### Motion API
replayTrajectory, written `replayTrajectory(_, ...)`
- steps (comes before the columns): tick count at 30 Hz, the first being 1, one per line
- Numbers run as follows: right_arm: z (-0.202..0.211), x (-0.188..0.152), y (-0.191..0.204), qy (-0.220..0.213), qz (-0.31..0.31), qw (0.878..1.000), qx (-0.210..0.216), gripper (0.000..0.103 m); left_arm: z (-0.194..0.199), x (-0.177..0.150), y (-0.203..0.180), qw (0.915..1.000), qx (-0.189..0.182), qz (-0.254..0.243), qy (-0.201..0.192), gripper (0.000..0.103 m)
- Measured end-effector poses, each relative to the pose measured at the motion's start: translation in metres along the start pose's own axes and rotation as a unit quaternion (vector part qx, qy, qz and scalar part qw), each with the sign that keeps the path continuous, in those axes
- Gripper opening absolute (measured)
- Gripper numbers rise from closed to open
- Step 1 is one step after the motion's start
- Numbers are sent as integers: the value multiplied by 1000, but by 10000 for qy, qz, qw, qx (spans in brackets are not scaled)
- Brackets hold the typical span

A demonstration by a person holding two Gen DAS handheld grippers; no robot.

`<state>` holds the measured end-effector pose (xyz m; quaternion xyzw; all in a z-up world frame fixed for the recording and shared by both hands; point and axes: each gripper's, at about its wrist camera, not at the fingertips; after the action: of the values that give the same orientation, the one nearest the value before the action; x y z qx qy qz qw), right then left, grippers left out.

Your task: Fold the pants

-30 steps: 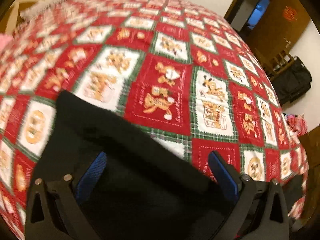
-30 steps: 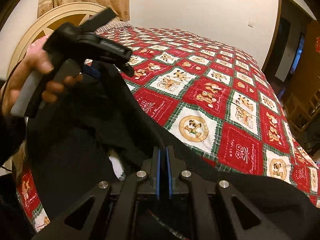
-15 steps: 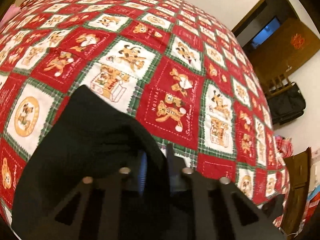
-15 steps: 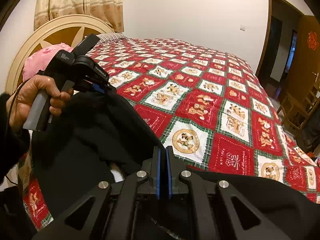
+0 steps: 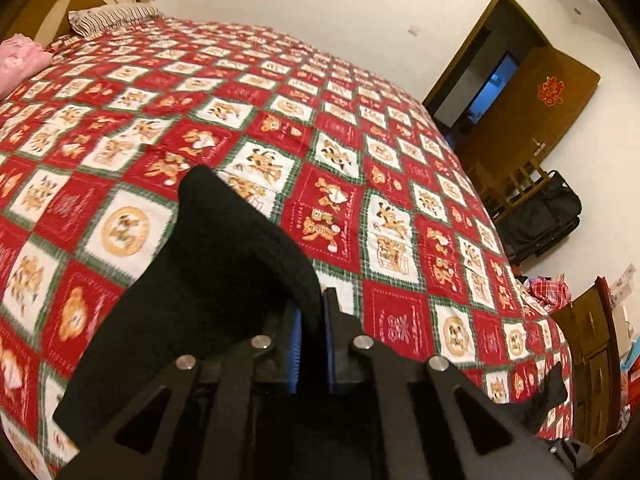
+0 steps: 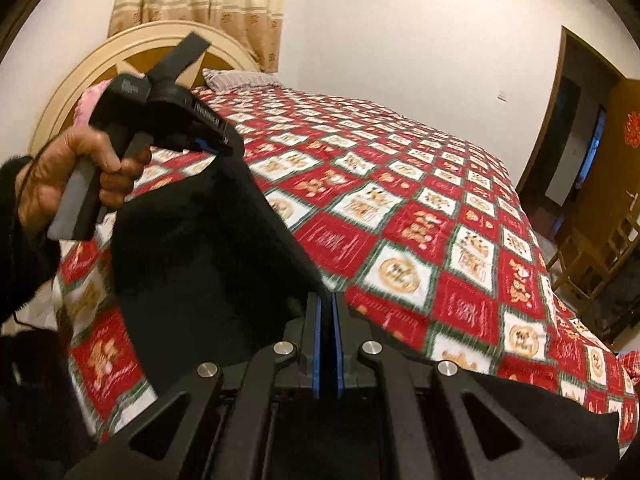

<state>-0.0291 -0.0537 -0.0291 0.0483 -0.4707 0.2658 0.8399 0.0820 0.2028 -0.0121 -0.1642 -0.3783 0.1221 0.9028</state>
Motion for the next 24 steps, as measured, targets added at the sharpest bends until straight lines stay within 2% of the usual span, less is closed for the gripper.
replayTrajectory(5,24,-10,22,-45,24,9999,155,2,29,-24,9,9998,-62,81,-147,10)
replayTrajectory(9,27,-21,30,92,-120,9992,375,2,54,-45,20,9996,70,-22,-290,10)
replayTrajectory(13,22,-36,38,309,-247,9975,585,2,59,-67,29,9993,233,-10,-279,10)
replayTrajectory(17,24,-49,56,489,-42,9952,845,2,52,-91,41,9990,407,127,-124,10)
replayTrajectory(21,22,-61,68,733,120,9910,1112,2,52,-107,44,9983,550,93,-155,10)
replayTrajectory(24,20,-66,73,860,216,9889,1193,2,57,-118,55,9978,597,261,-119,10)
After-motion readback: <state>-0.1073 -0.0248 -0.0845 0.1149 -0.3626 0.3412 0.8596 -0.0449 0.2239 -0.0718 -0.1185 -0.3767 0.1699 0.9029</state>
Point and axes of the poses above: each gripper's, at about its wrist camera, not at the fingertips, and z roughly against the way its jaws point, y to its left, x to its top, and after that the axes turned 6 degrees about -y, right-handed
